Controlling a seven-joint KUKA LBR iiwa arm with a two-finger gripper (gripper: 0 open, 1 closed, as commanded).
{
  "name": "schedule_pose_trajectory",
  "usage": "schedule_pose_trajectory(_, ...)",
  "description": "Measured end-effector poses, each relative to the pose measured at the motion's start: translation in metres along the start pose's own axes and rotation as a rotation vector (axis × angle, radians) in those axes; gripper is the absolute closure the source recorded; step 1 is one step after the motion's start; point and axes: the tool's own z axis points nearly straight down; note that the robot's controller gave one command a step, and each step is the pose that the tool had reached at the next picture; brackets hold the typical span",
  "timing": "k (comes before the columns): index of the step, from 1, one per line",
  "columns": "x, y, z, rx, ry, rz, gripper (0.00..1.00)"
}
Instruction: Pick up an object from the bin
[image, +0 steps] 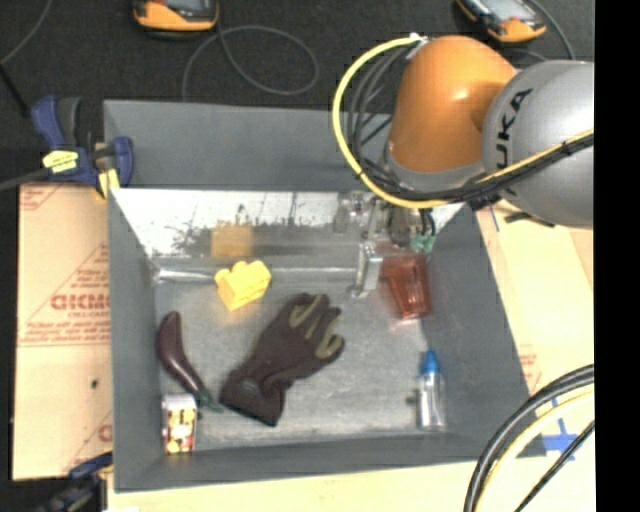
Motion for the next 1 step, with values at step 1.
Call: schedule_pose_trajectory(1,-0.0013,0.0,-0.0051,0.0,-0.008,0.0,0.0)
